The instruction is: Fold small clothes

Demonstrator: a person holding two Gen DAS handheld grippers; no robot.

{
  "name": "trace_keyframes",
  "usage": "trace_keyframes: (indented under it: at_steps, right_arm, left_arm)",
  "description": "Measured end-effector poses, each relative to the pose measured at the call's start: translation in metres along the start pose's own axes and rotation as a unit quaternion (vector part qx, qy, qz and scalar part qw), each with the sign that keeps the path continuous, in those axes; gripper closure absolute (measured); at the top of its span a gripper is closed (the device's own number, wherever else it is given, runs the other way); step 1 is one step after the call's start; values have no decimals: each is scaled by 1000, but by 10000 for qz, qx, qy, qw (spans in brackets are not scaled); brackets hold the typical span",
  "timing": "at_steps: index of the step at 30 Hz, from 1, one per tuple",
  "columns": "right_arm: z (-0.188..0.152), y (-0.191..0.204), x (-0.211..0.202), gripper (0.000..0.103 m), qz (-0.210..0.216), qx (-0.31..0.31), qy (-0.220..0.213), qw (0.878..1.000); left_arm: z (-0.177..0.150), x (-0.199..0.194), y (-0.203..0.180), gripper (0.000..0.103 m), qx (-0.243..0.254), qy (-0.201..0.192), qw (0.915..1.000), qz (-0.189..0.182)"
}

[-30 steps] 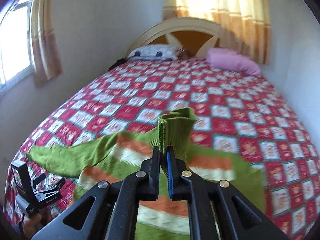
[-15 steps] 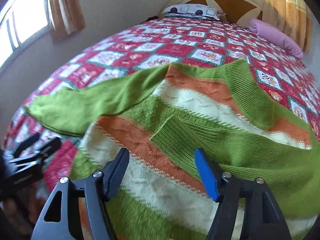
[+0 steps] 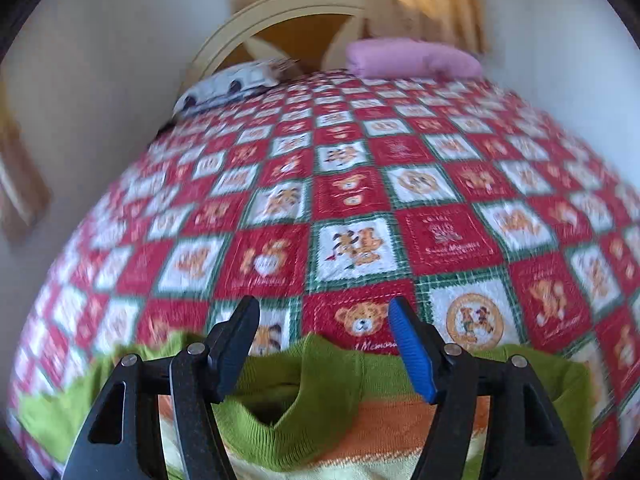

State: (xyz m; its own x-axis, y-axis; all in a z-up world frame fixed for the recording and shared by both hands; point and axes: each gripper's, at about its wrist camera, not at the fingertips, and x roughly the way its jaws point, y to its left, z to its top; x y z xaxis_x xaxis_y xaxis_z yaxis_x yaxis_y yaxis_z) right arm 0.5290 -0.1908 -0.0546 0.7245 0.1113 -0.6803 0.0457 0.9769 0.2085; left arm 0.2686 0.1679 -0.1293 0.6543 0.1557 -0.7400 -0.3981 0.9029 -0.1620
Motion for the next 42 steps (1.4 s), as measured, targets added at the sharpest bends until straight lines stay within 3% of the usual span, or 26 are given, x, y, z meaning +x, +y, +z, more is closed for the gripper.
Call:
trace_keyframes:
  at_steps: [2, 4, 6, 12, 16, 17, 19, 21, 24, 27, 29, 31, 33, 34, 35, 36, 37, 39, 42]
  right_arm:
    - [-4, -2, 3, 35, 82, -144, 273, 9995]
    - [-14, 10, 2, 36, -377, -1114, 325, 9925]
    - [-20, 14, 11, 36, -497, -1661, 642, 9828]
    - [-27, 21, 36, 36, 30, -2149, 1339, 9674]
    - [-34, 30, 59, 34, -563, -2773, 1319, 9500]
    - [-28, 26, 65, 27, -620, -2682, 1283, 9528]
    - [-8, 11, 70, 26, -1033, -2081, 1052, 9669]
    - [4, 4, 63, 28, -1349, -1787, 665, 9723]
    - [5, 4, 38, 28, -639, -1566, 435, 9846]
    - [-8, 14, 6, 29, 271, -1433, 356, 9887]
    - [-20, 25, 0, 38, 1227, -1240, 813, 9813]
    - [-28, 41, 16, 47, 1517, -1215, 1225, 9732]
    - [-35, 54, 47, 54, 1376, -1144, 1590, 9709]
    - [-34, 56, 62, 55, 1097, -1091, 1563, 9755]
    - [-29, 58, 72, 55, 769, -1185, 1369, 9805]
    - [-24, 59, 80, 46, 390, -1331, 1107, 9841]
    - [-18, 56, 83, 46, 185, -1140, 863, 9896]
    - [-9, 46, 80, 46, 270, -540, 835, 9947]
    - [-9, 40, 51, 45, 579, -707, 734, 9931]
  left_arm:
    - [0, 0, 0, 0, 7, 0, 10000, 8]
    - [0, 0, 0, 0, 21, -10, 10000, 35]
    - [-1, -1, -2, 0, 77, -29, 9999, 90]
    - [-1, 0, -3, 0, 122, -23, 9998, 148]
    - [-1, 2, -3, 0, 103, 13, 9998, 163]
    - [-1, 2, -4, 0, 109, 15, 9998, 170]
    - [-1, 3, -4, 0, 121, 23, 9998, 180]
    - [-1, 4, -4, 0, 120, 35, 9998, 185]
    - [-1, 4, -4, 0, 122, 37, 9998, 183]
    - [-1, 4, -4, 0, 108, 27, 9998, 170]
    - [-1, 4, -3, 0, 93, 15, 9998, 156]
    - [-1, 4, -2, 0, 75, 11, 9999, 156]
    - [-1, 5, -4, 0, 104, 21, 9998, 194]
    - [-1, 5, -4, 0, 116, 22, 9997, 219]
    - [-2, 5, -5, 0, 126, 26, 9996, 233]
    - [-2, 5, -5, 0, 133, 35, 9996, 243]
    - [-2, 5, -5, 0, 135, 39, 9996, 250]
    - [-2, 5, -6, 0, 146, 46, 9995, 273]
    - [-2, 5, -6, 0, 139, 48, 9995, 272]
